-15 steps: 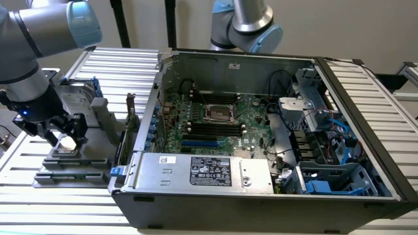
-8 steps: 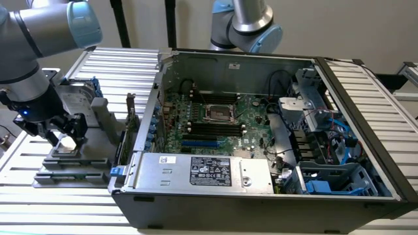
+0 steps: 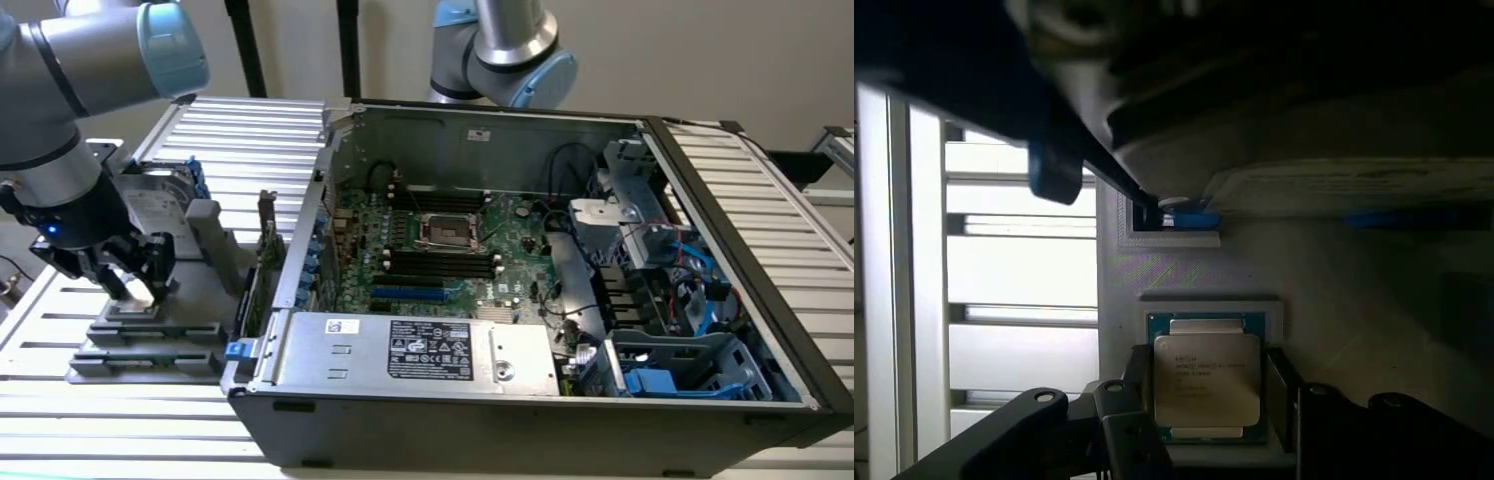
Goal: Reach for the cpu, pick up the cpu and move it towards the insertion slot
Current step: 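Pick up the cpu and move it towards the insertion slot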
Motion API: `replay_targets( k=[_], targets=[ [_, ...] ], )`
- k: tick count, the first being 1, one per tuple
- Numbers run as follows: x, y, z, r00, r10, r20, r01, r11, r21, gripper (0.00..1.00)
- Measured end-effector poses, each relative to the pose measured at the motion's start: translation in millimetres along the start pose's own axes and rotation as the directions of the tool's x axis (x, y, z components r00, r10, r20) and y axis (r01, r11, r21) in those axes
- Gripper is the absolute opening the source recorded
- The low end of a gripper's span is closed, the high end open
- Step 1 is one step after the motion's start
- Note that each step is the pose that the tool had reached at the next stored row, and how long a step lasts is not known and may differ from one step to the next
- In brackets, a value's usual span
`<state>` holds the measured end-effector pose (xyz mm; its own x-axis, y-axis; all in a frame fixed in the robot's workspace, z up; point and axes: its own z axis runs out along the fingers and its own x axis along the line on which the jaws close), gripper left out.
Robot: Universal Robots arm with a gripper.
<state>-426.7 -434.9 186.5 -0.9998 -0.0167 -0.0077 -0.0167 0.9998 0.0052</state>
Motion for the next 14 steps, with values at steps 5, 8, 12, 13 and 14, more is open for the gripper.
replay_targets(
  k=[5,8,12,13,14],
  targets=[
    [0.0,0.1,0.1,1.0000,0.000,0.0001,0.000,1.0000,-0.0002,0.55],
    [0.0,0.1,0.1,1.0000,0.000,0.0001,0.000,1.0000,-0.0002,0.55],
    [0.0,0.2,0.2,1.0000,0.000,0.0003,0.000,1.0000,-0.0003,0.56],
    [0.0,0.2,0.2,1.0000,0.000,0.0003,0.000,1.0000,-0.0002,0.62],
    [0.0,0.2,0.2,1.0000,0.000,0.0003,0.000,1.0000,-0.0003,0.62]
  ],
)
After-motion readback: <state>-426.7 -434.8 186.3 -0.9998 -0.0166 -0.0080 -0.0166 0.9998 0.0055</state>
